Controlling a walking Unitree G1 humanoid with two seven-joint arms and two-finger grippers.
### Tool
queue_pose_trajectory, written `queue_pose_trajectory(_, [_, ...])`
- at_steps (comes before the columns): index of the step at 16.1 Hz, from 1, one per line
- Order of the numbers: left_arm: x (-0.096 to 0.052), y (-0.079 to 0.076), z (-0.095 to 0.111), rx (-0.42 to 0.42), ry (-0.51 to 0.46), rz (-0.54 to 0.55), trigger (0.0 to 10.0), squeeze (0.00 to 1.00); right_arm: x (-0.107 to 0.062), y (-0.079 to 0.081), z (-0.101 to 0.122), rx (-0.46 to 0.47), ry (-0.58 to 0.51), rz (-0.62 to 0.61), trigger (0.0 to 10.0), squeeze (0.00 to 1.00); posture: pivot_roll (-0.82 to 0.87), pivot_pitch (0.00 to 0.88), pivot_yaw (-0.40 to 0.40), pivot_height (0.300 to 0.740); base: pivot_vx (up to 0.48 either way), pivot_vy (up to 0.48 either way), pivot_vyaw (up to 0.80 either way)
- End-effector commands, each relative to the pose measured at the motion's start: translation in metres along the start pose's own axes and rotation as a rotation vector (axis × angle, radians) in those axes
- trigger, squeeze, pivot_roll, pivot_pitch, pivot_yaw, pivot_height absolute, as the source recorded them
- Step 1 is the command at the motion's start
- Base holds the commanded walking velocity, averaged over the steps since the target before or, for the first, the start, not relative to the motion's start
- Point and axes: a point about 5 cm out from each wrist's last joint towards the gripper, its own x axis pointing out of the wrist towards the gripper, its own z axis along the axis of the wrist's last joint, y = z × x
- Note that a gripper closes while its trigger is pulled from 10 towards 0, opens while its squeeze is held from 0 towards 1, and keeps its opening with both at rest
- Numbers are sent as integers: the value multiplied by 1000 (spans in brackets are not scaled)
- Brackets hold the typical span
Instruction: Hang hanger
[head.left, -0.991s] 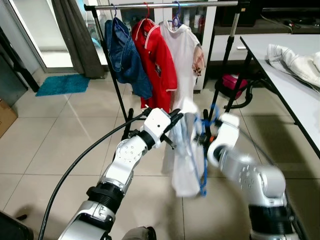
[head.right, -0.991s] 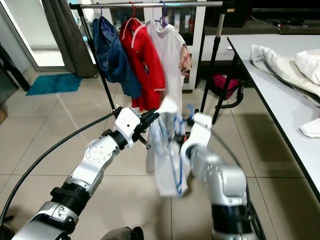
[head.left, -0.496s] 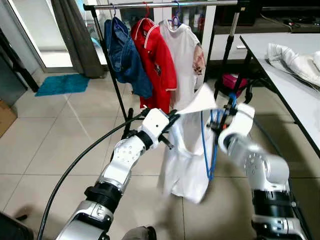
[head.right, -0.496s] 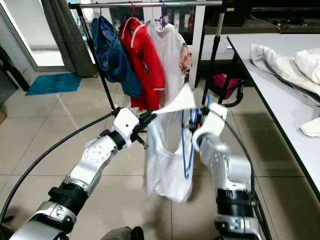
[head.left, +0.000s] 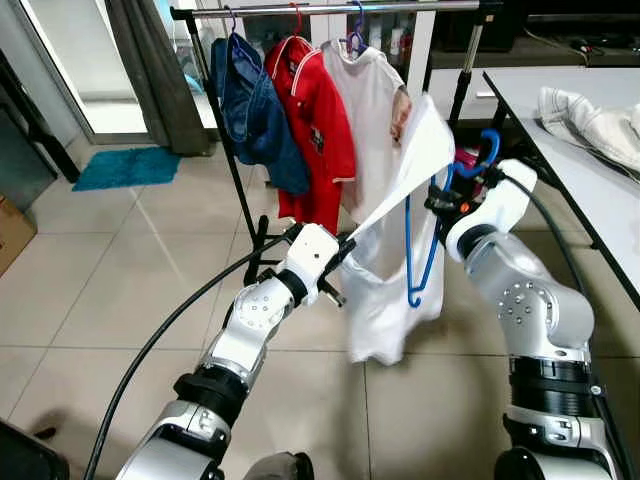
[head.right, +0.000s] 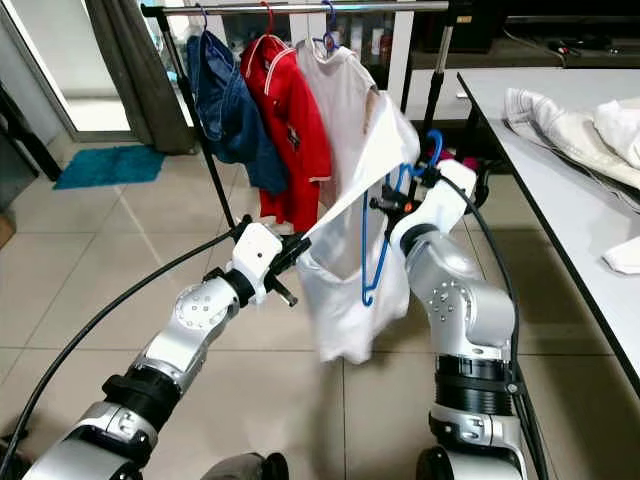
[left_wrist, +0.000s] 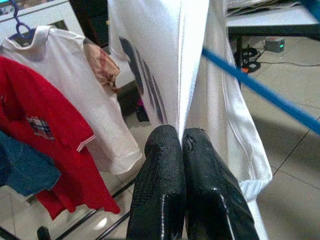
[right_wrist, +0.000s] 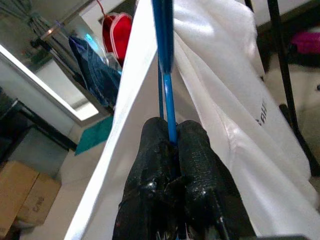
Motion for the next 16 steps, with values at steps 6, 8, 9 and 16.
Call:
queue_pose_trajectory(6, [2,19,1,16,36,112,2824,0,-5,16,14,-35,-89,99,10000,0,-2,0,78,740,0,0,0])
queue_pose_trajectory(8, [4,18,5,16,10,107,4745,0,-5,17,14,-36,-89,106,10000,0,-4,0,84,740,0,0,0])
queue_pose_trajectory(9, [6,16,10,10,-25,84,0,0,-6,17,13,-32,-86,102,10000,0,-4,0,84,740,0,0,0])
queue_pose_trajectory(16, [1,-7,22,-140,-87,-239,0,0,4,9,14,291,-115,-30,10000,0,5,0,87,740,0,0,0])
